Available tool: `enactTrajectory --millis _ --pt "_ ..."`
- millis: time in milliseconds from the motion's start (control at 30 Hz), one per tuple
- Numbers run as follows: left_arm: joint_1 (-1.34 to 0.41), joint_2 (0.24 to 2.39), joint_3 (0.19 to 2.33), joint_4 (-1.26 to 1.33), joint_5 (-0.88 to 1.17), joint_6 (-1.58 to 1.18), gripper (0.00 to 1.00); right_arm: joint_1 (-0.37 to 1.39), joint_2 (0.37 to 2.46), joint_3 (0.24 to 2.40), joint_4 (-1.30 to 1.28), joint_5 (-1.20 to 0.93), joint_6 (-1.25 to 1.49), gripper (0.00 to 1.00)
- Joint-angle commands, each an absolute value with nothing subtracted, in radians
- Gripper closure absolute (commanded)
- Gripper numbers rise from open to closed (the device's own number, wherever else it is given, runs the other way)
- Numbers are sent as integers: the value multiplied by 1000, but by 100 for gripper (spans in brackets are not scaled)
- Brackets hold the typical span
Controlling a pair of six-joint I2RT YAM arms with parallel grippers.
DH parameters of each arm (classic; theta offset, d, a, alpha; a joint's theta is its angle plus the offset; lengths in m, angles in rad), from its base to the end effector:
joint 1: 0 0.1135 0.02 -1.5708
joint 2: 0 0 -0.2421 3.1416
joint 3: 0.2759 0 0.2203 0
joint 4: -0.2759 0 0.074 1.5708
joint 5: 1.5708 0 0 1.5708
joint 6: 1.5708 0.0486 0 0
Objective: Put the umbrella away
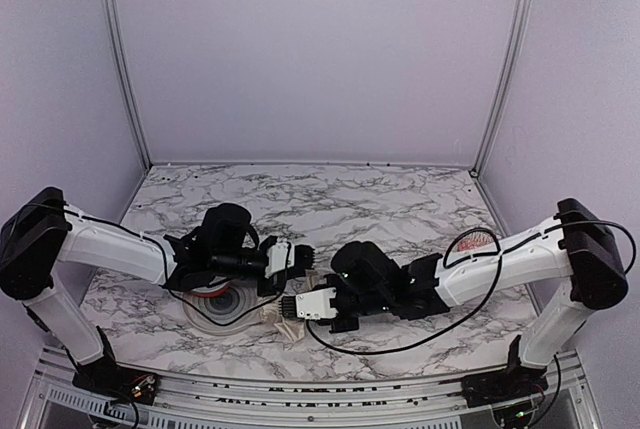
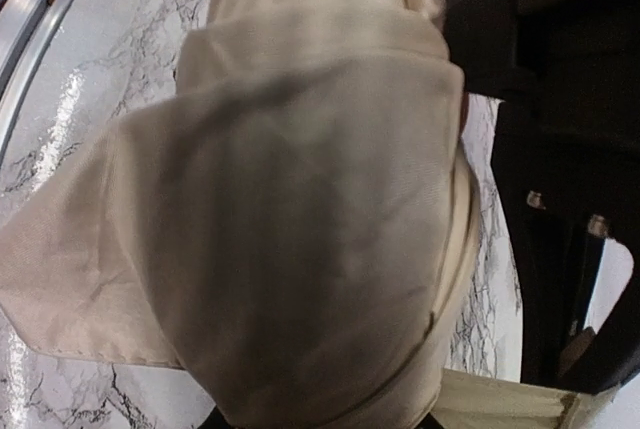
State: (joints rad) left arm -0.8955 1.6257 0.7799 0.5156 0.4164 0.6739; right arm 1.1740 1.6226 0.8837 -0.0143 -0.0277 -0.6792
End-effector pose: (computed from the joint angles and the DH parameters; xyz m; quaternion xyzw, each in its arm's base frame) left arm 0.1915 -0.2705 0.1980 0.6476 0.4784 -0.2301 0.5466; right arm 0.1221 0.2948 0.1730 -0.7369 0.5466 0.1097 0.3823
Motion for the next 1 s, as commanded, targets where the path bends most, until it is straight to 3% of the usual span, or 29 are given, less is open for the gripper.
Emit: enactTrajectory --millis 0,167,367,633,667,767,800,833,967 --pt "-937 1542 756 704 362 649 100 1237 1789 860 -121 140 -668 100" --pt "-1011 1560 692 716 326 616 100 1249 1861 884 -98 239 -620 95" --pt "-1073 1600 649 716 223 615 100 1258 1870 902 -82 302 -588 69" --pt "-1112 1621 626 717 181 614 100 1313 1860 880 -3 405 -597 50" --pt "-1111 1622 624 717 170 618 100 1317 1855 878 3 410 -597 39" --pt "-1111 1629 618 717 142 629 100 1320 1830 865 21 398 -597 36" --pt "-1111 1630 617 717 135 632 100 1321 1821 860 28 386 -598 6" --pt "-1111 1633 615 716 131 635 100 1322 1809 855 33 376 -598 1" --pt "-1109 1639 607 716 100 638 100 1322 1757 834 29 292 -600 0"
